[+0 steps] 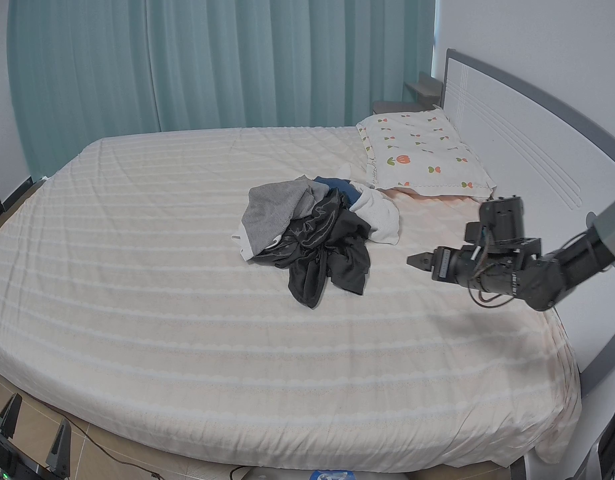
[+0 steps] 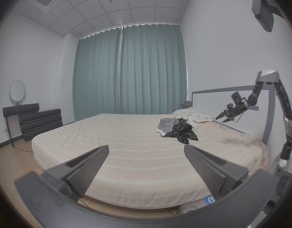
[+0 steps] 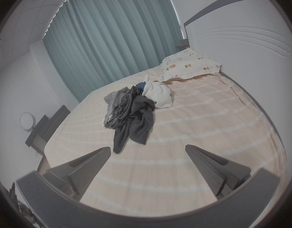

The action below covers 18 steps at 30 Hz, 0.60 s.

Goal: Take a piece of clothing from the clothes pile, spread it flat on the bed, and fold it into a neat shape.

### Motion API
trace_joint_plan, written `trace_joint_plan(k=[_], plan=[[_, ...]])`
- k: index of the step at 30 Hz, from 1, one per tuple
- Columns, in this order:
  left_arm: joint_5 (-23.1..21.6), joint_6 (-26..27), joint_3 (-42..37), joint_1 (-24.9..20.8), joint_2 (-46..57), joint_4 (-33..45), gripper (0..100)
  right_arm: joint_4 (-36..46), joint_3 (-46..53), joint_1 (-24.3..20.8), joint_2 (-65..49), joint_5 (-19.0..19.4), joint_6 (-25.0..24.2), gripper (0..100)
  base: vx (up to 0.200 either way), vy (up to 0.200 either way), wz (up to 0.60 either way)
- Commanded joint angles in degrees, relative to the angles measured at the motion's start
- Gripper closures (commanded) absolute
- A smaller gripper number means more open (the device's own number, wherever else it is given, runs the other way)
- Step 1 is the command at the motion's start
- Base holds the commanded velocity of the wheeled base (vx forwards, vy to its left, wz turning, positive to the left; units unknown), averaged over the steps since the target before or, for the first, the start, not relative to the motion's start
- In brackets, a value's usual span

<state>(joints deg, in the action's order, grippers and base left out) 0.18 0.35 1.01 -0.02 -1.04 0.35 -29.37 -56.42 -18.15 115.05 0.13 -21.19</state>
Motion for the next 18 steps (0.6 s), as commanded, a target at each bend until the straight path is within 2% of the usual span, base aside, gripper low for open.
trace_joint_plan(k=[1, 4, 5, 12, 15, 16, 18], plan=[[0.1, -0.1, -0.9, 0.0, 0.2, 0.0, 0, 4.5, -24.5, -3.6, 23.0, -6.6, -4.5, 0, 0.000, 0.000, 0.00], [0.1, -0.1, -0.9, 0.0, 0.2, 0.0, 0, 6.6, -28.8, -4.5, 26.0, -7.6, -6.7, 0, 0.000, 0.000, 0.00], [0.1, -0.1, -0.9, 0.0, 0.2, 0.0, 0, 8.5, -33.4, -5.9, 28.7, -9.3, -8.1, 0, 0.000, 0.000, 0.00], [0.1, -0.2, -0.9, 0.0, 0.2, 0.0, 0, 15.0, -48.3, -6.3, 36.6, -12.4, -9.4, 0, 0.000, 0.000, 0.00], [0.1, -0.2, -0.9, 0.0, 0.2, 0.0, 0, 16.0, -52.2, -6.4, 39.1, -14.5, -11.8, 0, 0.000, 0.000, 0.00], [0.1, -0.2, -0.9, 0.0, 0.2, 0.0, 0, 17.0, -56.1, -6.8, 41.1, -16.3, -14.1, 0, 0.000, 0.000, 0.00], [0.1, -0.1, -0.9, 0.0, 0.2, 0.0, 0, 17.7, -58.2, -7.1, 42.4, -17.0, -15.0, 0, 0.000, 0.000, 0.00]])
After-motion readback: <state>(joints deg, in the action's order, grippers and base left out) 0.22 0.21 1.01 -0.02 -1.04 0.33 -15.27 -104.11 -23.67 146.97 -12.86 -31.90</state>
